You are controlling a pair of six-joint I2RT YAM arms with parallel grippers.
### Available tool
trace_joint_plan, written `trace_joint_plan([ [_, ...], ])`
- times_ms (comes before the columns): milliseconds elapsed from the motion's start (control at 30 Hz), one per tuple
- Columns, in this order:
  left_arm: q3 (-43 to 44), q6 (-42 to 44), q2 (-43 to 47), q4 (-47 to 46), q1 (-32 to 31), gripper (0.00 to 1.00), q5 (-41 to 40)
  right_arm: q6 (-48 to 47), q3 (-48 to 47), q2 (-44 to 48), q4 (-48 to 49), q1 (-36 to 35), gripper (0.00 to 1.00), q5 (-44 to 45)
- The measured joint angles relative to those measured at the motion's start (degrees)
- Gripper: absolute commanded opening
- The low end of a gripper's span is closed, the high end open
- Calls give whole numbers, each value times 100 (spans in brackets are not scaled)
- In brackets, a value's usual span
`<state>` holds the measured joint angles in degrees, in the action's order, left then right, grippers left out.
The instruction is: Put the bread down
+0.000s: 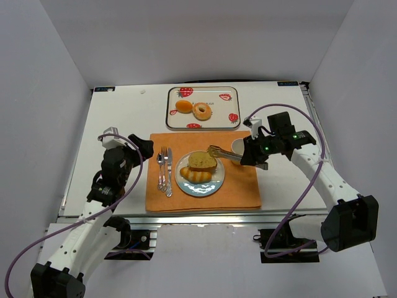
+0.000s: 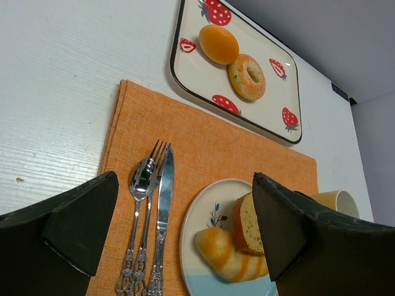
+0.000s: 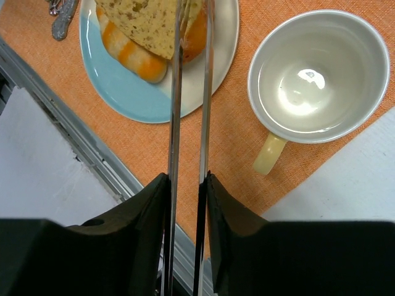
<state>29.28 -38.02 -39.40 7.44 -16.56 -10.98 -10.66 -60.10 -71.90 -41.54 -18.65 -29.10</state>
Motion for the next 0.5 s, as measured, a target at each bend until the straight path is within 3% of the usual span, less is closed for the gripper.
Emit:
trace_joint_plan([
  [500, -44, -44, 52, 33, 0, 98, -20, 44, -50, 0, 175, -13, 37, 37],
])
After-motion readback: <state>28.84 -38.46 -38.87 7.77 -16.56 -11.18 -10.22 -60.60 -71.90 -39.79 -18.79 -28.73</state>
